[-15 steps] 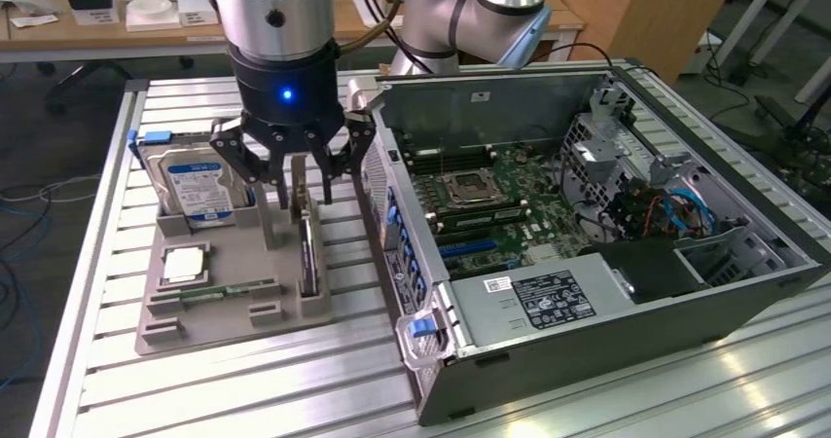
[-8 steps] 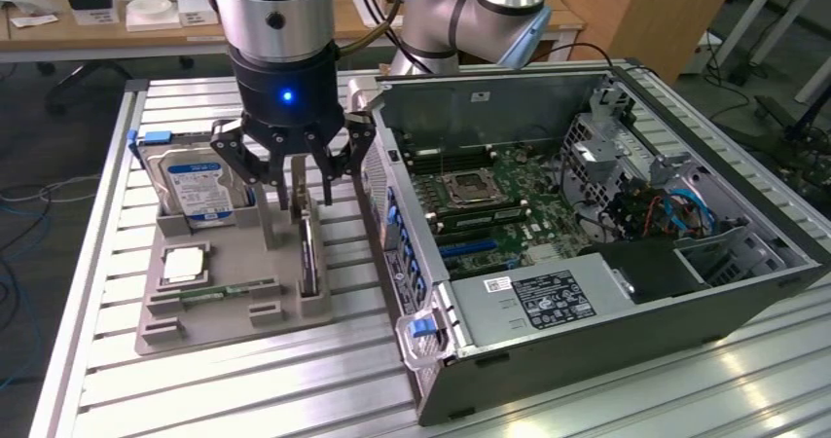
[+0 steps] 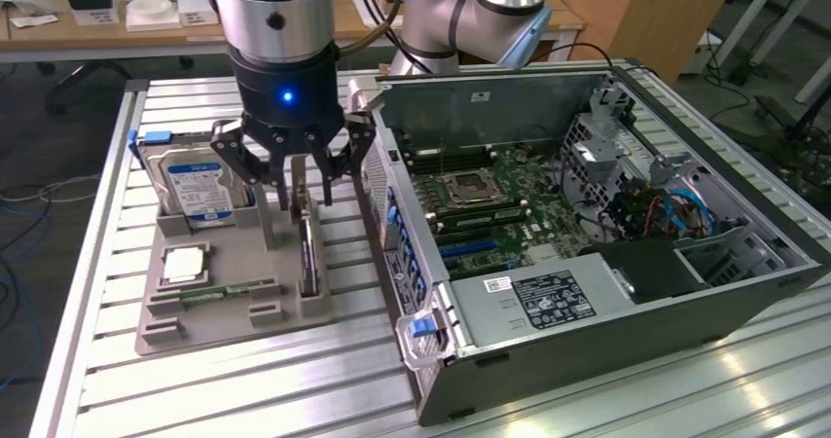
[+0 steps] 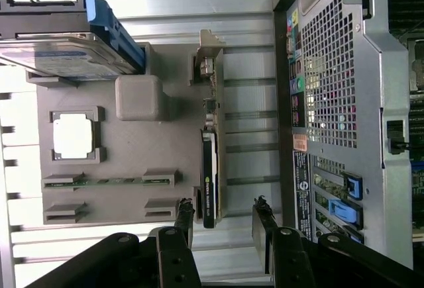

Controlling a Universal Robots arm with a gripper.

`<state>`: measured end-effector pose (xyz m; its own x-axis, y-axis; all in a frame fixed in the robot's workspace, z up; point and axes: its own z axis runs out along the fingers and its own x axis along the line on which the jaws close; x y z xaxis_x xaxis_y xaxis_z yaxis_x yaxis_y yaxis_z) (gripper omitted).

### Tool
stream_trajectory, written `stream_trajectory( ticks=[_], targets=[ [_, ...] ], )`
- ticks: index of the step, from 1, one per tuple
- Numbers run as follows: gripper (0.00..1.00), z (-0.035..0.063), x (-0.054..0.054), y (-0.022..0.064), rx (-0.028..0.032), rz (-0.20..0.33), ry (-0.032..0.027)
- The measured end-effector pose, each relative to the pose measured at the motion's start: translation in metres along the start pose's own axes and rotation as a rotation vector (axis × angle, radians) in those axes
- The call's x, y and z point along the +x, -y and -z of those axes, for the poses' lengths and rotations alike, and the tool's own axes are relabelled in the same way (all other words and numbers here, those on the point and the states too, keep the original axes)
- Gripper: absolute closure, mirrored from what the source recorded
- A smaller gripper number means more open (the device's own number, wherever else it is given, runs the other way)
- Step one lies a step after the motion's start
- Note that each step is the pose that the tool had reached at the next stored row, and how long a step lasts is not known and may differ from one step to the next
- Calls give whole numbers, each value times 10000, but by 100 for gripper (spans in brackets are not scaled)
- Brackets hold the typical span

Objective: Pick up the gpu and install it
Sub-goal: 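Pick up the gpu and move the gpu toward the slot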

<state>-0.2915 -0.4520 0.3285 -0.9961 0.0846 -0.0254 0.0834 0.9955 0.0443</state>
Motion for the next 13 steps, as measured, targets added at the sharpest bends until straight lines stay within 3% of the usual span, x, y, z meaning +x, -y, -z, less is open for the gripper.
stream_trajectory(
  ticks=[13],
  targets=[
    [51,-98,3,5,6,0,-4]
  ],
)
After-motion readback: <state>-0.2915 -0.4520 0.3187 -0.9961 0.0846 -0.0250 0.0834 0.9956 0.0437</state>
